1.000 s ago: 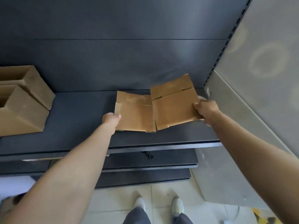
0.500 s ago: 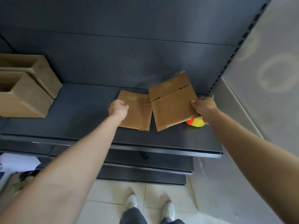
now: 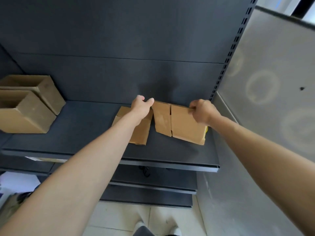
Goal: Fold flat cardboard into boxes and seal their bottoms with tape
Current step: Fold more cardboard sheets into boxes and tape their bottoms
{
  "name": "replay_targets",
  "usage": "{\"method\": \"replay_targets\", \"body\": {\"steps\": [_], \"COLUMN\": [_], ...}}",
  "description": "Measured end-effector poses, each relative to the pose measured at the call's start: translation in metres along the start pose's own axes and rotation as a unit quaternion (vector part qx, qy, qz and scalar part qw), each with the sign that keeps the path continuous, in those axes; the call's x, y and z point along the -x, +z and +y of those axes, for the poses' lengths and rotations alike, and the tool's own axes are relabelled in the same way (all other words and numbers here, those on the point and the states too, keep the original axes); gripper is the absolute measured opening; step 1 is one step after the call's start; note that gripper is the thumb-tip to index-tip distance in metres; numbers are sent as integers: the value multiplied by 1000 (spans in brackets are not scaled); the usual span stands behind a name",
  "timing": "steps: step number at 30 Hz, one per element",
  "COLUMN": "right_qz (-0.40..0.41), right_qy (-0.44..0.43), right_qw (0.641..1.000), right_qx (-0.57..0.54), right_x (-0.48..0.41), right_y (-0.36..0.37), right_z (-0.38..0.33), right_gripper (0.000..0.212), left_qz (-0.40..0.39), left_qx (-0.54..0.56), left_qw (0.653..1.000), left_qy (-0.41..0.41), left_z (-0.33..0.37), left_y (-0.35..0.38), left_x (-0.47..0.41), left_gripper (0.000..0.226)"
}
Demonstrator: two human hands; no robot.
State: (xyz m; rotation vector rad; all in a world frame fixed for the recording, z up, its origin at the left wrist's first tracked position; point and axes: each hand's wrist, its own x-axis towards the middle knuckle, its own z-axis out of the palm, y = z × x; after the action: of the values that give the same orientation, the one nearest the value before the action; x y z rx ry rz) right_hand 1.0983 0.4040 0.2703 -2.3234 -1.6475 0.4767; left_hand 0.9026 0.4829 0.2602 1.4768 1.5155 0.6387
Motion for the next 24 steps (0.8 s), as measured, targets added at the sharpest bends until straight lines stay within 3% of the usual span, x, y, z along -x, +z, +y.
{"method": "replay_targets", "body": {"steps": [3,6,12,17,24], "right_qz": [16,45,81,86,17], "right_qy": [-2,-2,0,-7,62], "right_qw": [1000,999,996,996,996], "right_qx": [7,1,-25,-34,-64], "right_x": [3,5,1,-3,-1], "right_y": [0,4,17,15,3], "right_z": [2,4,10,12,15], "right_gripper": [28,28,21,28,20], "left_qz": [-45,-66,-45,-52,-70], "left_qx": [-12,-18,-46,-57,-68], "left_qw": [999,998,998,997,995], "left_qy": [-10,-4,9,-4,-7], "left_z": [1,1,4,5,9], "left_y": [1,1,-3,-5,2], "left_x": [3,3,-2,-4,-3], "left_gripper": [50,15,34,20,39]}}
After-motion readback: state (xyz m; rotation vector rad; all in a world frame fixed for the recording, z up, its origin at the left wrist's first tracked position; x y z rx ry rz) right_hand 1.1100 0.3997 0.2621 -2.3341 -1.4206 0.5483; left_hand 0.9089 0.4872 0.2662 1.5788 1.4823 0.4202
